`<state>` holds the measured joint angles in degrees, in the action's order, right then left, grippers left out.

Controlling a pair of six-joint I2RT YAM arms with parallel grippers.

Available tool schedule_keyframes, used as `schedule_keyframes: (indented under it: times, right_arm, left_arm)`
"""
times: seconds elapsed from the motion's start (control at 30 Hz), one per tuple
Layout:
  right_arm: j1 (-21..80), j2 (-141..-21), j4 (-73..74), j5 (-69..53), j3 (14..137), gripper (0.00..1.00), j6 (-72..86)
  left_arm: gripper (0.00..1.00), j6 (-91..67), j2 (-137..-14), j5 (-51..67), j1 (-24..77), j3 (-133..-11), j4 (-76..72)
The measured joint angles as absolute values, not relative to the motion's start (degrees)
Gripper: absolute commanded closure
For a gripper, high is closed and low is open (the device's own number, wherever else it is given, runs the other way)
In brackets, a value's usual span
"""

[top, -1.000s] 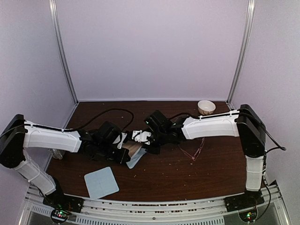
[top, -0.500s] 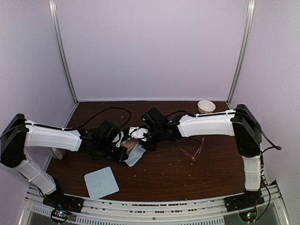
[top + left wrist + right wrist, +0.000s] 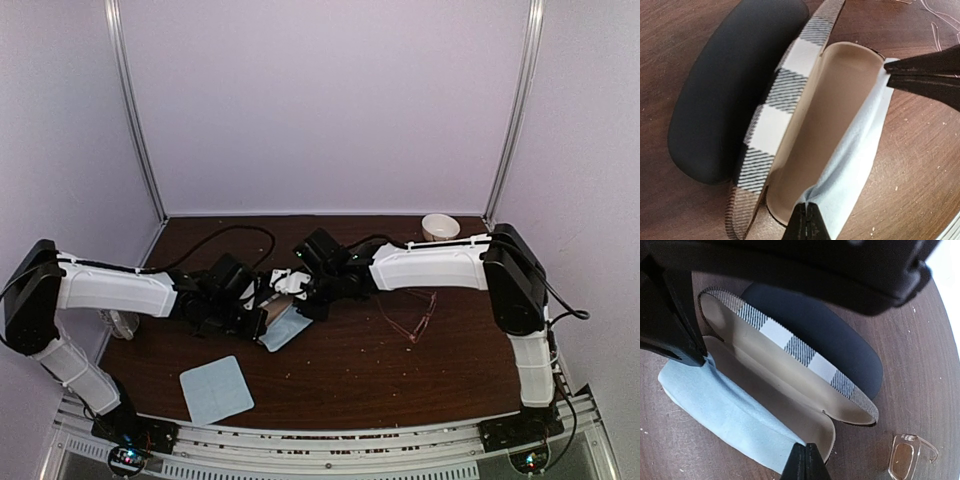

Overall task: Organize the sunglasses
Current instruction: Place the glasses cleaning cloth in the sunglasses case.

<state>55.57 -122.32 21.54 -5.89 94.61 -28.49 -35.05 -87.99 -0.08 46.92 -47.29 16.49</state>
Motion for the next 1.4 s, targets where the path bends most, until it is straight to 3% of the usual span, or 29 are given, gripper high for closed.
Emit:
schedule_keyframes:
  times: [1.4]
  right_arm:
    - [55.53, -126.67, 26.96, -1.45, 100.18, 0.98, -25.06]
  left_arm:
    - [1.00, -35.29, -92.62, -4.01, 45.63, -50.06, 16.60]
